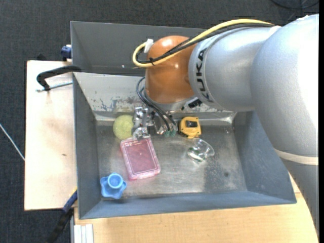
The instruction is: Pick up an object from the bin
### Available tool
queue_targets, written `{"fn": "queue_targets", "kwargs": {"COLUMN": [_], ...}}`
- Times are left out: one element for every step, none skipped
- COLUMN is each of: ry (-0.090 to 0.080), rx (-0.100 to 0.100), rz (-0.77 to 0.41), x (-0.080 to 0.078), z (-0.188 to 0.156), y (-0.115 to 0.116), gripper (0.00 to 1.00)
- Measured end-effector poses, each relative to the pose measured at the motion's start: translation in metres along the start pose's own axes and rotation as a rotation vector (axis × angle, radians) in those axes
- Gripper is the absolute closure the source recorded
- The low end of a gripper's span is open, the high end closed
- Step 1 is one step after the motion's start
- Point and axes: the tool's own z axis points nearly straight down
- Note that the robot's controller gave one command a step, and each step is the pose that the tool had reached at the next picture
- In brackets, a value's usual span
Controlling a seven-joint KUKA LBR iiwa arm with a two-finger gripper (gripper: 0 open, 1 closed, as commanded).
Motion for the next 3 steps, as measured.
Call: {"fn": "queue_targets", "kwargs": {"ry": [0.005,0.012,0.005], "rx": [0.002,0.003,0.002], "rz": [0.001,0.001,0.001], "x": [0.0018,0.0038,0.0018], "z": [0.0032,0.0054,0.0032], "y": [-0.0016,-0.0020,-0.0019], "gripper": [0.00,1.00,0.00]}}
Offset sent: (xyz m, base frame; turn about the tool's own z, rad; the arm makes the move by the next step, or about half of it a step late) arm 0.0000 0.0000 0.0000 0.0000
